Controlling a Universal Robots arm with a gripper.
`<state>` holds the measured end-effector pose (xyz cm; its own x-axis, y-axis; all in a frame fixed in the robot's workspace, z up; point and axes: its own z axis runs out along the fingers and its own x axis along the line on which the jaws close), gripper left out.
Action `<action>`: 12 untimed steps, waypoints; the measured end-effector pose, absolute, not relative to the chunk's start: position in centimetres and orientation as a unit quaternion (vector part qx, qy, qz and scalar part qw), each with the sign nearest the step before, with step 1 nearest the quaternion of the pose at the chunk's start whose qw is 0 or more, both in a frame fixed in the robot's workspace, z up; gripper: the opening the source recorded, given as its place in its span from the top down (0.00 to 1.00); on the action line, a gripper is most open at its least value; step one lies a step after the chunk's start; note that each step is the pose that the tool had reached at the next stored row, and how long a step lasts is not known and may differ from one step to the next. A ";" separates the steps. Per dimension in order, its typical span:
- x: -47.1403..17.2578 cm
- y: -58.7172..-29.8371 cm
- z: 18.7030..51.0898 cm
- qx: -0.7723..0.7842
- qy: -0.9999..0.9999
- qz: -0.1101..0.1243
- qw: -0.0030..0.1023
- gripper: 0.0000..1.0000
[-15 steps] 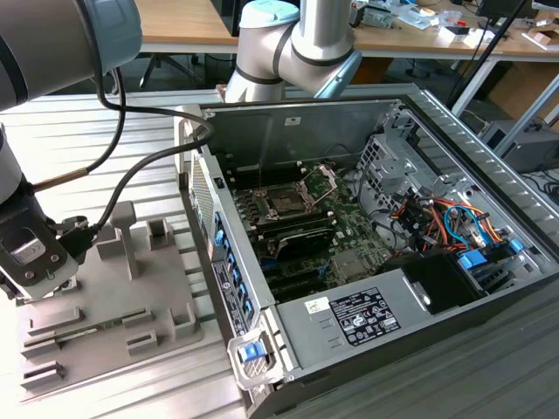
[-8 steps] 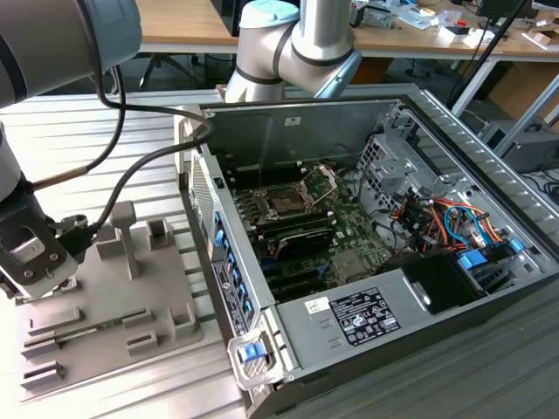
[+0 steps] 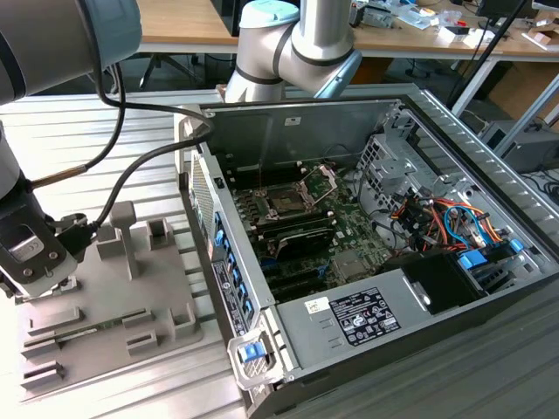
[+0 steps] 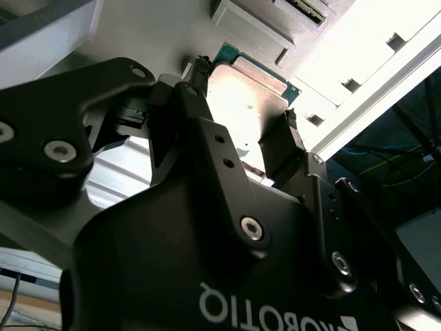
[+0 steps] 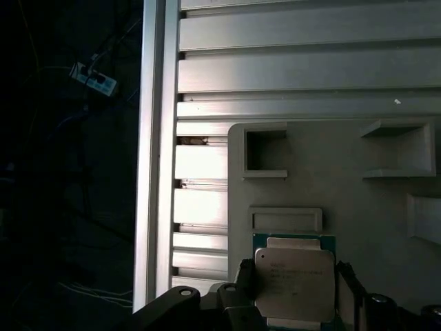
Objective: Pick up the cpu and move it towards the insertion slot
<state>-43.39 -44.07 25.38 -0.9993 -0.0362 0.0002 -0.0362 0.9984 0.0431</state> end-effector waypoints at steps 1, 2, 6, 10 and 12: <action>-43.4 -44.1 25.4 0.018 -1.000 -0.022 0.000 0.45; -43.4 -44.1 25.5 0.018 -1.000 -0.022 0.000 0.45; -43.4 -44.1 25.6 0.018 -1.000 -0.022 0.000 0.45; -43.4 -44.1 25.7 0.018 -1.000 -0.022 0.000 0.45; -43.4 -44.1 25.8 0.018 -1.000 -0.022 0.000 0.45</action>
